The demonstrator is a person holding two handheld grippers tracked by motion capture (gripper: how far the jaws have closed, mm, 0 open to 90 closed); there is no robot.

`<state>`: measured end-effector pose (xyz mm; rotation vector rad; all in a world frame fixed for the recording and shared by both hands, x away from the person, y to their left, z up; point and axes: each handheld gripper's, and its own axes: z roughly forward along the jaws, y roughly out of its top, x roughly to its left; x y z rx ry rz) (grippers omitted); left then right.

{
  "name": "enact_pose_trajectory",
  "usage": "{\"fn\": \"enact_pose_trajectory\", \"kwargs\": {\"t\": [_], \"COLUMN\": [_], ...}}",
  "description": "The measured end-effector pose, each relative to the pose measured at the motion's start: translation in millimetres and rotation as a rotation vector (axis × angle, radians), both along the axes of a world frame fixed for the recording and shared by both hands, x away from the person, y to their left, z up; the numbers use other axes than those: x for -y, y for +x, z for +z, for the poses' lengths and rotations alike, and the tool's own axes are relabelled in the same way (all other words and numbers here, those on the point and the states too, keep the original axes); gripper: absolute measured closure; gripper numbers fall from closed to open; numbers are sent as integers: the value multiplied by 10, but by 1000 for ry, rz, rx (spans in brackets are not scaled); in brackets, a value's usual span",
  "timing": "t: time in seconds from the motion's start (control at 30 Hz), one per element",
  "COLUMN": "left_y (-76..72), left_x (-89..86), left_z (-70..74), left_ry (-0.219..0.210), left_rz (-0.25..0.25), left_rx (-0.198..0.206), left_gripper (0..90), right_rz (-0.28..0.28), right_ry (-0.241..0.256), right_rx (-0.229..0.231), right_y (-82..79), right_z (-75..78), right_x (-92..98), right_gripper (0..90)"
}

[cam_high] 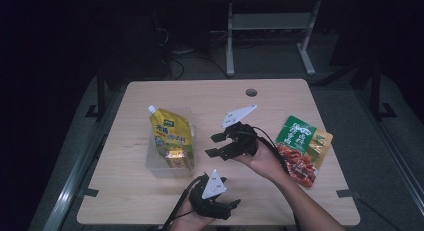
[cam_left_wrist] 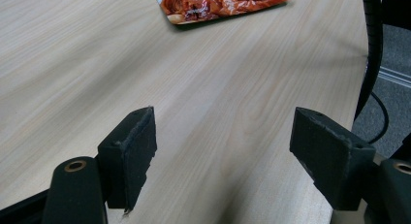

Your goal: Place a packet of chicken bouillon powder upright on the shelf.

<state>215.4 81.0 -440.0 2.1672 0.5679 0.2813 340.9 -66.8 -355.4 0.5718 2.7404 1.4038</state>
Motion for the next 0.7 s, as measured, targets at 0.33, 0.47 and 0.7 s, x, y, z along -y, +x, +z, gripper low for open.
{"fn": "enact_pose_trajectory", "kwargs": {"t": [0.33, 0.47, 0.7], "left_y": [16, 39, 55], "left_x": [4, -10, 1], "left_z": [-7, -2, -5], "left_ry": [-18, -14, -10], "left_rz": [6, 12, 7], "left_rx": [-10, -7, -4], "left_gripper": [242, 242, 236], "right_rz": [-51, -76, -115], "right_ry": [3, 3, -6], "right_rx": [-14, -14, -18], "right_y": [-9, -4, -4], "right_z": [-23, -35, -63], "right_x": [203, 307, 501], "right_gripper": [391, 380, 361]}}
